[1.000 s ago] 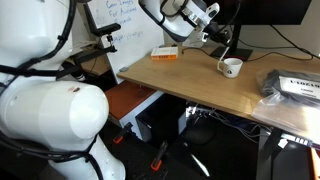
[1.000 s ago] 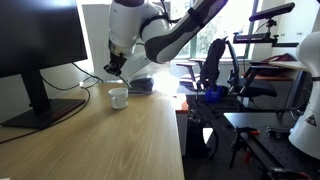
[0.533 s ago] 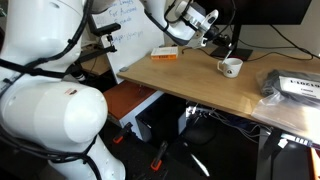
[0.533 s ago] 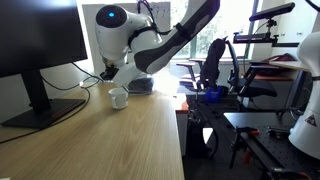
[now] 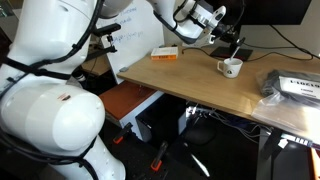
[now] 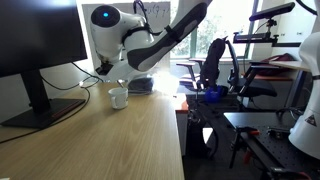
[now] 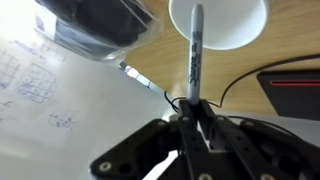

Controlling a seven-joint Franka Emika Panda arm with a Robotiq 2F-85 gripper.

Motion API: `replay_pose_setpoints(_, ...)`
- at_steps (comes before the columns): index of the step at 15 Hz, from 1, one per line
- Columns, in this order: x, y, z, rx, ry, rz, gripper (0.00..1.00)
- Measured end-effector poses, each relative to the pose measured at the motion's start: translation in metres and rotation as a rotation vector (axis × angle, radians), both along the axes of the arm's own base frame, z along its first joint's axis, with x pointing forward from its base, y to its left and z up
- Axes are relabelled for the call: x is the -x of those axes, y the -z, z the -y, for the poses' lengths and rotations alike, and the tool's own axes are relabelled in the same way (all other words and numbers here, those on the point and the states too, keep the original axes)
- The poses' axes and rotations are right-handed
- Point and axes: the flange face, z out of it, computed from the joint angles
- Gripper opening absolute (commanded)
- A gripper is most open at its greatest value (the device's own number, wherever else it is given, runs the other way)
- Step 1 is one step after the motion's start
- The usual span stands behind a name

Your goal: Put the pen inside the white mug

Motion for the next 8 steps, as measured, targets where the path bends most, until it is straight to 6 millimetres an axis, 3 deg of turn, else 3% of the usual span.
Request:
replay_pose_setpoints(2,-0.005,0.014,0.006,-0.010,0.003,-0.006,0.04)
replay_pose_setpoints(4,-0.011,0.033,0.014,-0.016,0.008,-0.015,0.42)
replay_pose_setpoints(6,-0.016,0.051,0.020,-0.036,0.010,-0.024,0.54)
replay_pose_setpoints(8,-0.020,0.055,0.023,-0.051,0.000,-0.024,0.70)
